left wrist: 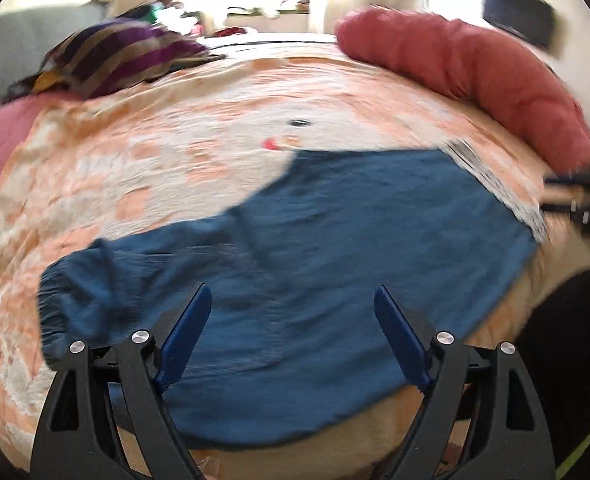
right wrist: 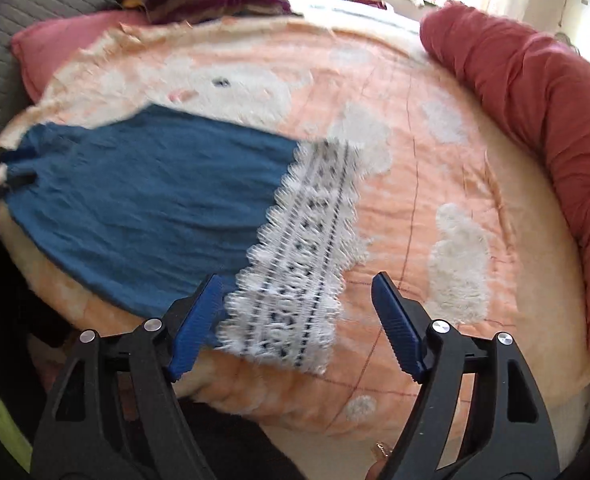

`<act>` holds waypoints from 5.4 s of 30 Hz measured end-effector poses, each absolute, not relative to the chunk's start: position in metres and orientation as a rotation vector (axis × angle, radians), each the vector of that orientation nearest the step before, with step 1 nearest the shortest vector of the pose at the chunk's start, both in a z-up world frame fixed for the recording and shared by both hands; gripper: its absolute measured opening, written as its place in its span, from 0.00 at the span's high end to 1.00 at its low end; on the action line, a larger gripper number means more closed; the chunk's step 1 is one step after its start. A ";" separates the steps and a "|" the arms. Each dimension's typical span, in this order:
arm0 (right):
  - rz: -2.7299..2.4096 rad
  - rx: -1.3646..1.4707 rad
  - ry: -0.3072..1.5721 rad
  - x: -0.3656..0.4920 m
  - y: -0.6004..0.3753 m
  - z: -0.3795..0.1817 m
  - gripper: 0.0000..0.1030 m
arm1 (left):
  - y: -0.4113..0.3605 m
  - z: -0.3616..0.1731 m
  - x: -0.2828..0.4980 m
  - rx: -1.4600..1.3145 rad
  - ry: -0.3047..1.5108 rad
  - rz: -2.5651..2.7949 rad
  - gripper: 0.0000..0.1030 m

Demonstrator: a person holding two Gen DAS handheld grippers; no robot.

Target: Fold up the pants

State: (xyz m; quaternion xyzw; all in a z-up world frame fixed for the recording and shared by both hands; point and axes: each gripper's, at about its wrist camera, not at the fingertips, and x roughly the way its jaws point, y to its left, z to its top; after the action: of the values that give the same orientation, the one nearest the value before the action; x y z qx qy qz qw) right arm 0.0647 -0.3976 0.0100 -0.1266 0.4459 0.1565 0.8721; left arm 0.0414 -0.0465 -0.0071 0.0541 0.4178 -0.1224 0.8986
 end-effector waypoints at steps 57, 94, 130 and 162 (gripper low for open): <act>0.269 0.049 0.893 0.055 -0.441 0.016 0.12 | -0.221 0.025 0.125 0.272 0.877 -0.548 0.05; 0.531 0.054 1.175 0.118 -0.420 -0.051 0.41 | -0.295 -0.064 0.257 0.161 1.074 -0.790 0.21; 0.847 -0.299 0.876 0.079 -0.207 0.022 0.83 | -0.017 0.009 0.208 -0.386 0.965 -0.578 0.60; 0.611 -0.152 0.955 0.199 -0.216 -0.001 0.46 | 0.003 0.004 0.194 -0.385 0.953 -0.543 0.85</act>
State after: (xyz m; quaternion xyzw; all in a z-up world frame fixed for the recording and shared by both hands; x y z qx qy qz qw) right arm 0.1992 -0.2162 -0.0005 -0.0721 0.4520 0.2892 0.8408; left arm 0.1936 0.0028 0.0036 -0.1820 0.4501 -0.2563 0.8358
